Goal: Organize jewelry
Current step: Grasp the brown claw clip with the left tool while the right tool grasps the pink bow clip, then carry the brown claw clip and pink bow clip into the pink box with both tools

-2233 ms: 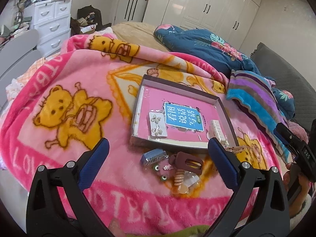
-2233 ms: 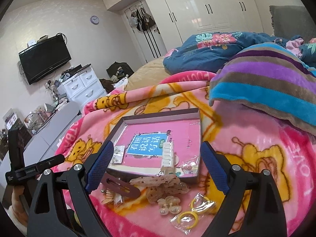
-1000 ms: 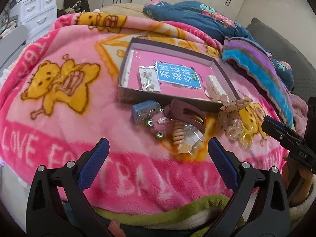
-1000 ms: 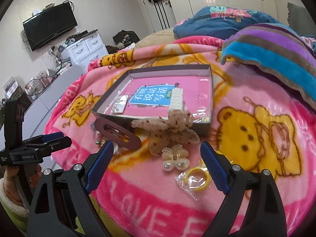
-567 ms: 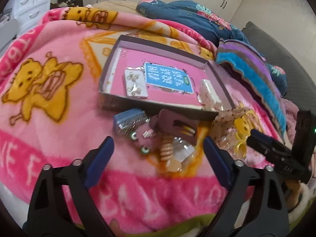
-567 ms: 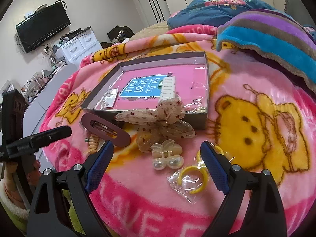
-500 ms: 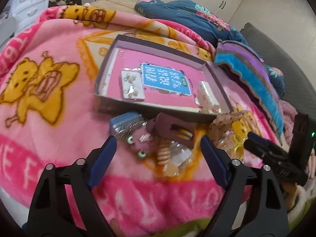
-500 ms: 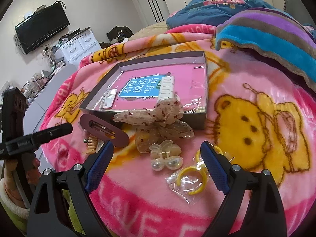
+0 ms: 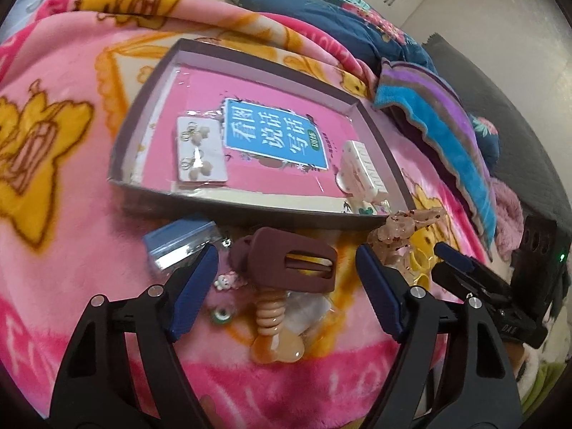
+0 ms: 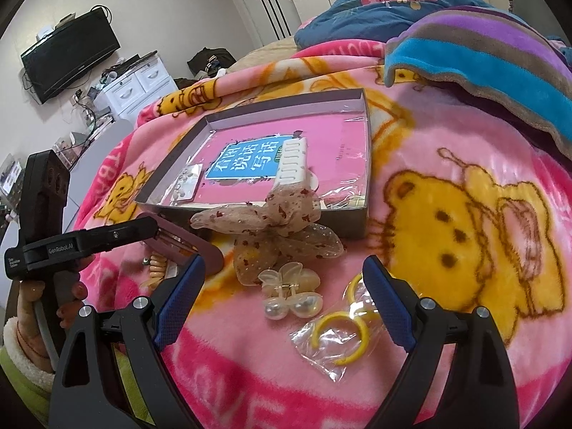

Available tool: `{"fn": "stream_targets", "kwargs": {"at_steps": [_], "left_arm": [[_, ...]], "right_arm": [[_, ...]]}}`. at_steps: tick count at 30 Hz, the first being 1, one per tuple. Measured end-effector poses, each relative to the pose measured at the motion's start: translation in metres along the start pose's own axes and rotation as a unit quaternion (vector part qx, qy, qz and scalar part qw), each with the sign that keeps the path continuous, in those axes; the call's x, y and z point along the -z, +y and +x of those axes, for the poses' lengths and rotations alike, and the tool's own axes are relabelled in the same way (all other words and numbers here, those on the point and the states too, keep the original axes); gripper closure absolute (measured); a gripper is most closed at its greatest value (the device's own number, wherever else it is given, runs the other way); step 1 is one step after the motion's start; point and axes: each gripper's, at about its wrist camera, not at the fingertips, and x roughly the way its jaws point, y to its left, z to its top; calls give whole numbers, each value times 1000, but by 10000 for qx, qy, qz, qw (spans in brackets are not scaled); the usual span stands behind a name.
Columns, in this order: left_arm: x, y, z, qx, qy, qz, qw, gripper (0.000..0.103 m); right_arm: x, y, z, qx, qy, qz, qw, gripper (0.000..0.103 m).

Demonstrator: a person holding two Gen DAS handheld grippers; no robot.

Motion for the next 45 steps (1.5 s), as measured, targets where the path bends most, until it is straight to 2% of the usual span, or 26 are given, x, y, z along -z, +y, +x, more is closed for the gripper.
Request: {"fn": "stream_targets", "kwargs": {"at_steps": [4,9,12,13,15,16,21,25,26,28,30,31,34,45], "left_arm": [[-2,-8,6,-55,29,158,9999,35],[-5,-8,12,-110,106,154,9998,57],[-4,-8,13,-104,118,177,9997,58],[-3,-9,12,-113,102,198,9997,65],[-3,-10,9,-100,66,219,9997,68],[-2,-10,7,-89,30,224,9997,74],[-1,-13,-5,46,-79,242,9997,79],[1,-20,-13,14,-198,352,9992,80],[1,-21,-16,19,-230,363,9991,81],[0,-22,-21,55,-276,353,9990,82],[0,-23,-24,64,-314,353,9989,83],[-1,-24,-28,68,-345,357,9987,83],[-2,-24,-35,71,-416,335,9985,86],[-9,-25,-61,-1,-668,352,9971,86]], "right_arm": [[-4,-2,4,-5,-4,23,10000,14],[-9,-6,11,-37,38,105,9999,14],[-11,-6,15,-76,56,124,9999,14],[-12,-6,17,-79,55,117,9999,14],[-14,-5,19,-53,49,102,9999,14],[-15,-5,21,-56,37,102,9999,14],[-20,2,32,-66,79,20,9999,14],[-22,7,42,-6,98,-39,9999,15],[-22,7,43,25,65,-9,10000,17],[-22,6,43,46,10,47,10000,38],[-21,3,45,-37,74,79,9999,74],[-20,1,44,-110,72,64,9999,79],[-20,1,33,-78,-80,-83,9999,86],[-28,-1,-14,-304,-468,-110,9984,87]]}}
